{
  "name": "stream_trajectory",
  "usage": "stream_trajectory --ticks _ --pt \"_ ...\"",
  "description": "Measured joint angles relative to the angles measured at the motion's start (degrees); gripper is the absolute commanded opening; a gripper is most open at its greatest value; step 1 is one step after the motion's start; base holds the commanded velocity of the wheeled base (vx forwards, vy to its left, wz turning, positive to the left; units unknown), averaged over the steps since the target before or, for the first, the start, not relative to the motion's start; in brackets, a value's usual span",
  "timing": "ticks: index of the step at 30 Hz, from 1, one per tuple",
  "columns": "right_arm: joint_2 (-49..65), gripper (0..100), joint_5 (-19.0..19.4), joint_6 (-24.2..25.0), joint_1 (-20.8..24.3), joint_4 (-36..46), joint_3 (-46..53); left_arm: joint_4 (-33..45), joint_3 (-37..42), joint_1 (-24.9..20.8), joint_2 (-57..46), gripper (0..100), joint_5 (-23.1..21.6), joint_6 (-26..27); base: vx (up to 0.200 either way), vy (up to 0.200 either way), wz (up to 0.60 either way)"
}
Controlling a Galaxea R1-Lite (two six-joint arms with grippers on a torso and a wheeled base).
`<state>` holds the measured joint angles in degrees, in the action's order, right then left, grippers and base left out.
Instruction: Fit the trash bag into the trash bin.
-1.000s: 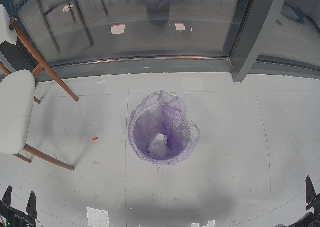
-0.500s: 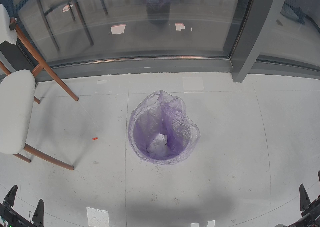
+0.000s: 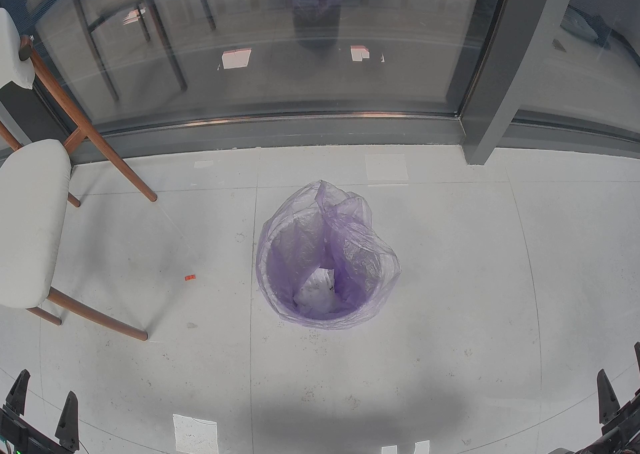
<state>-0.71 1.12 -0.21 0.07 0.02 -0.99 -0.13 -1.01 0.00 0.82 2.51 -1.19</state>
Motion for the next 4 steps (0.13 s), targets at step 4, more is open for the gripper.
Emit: stream_trajectory --ticks 4 --pt "0.0 100 0.0 -0.1 0.0 0.0 0.0 0.0 0.0 0.0 0.0 100 0.0 -0.3 0.000 0.000 0.00"
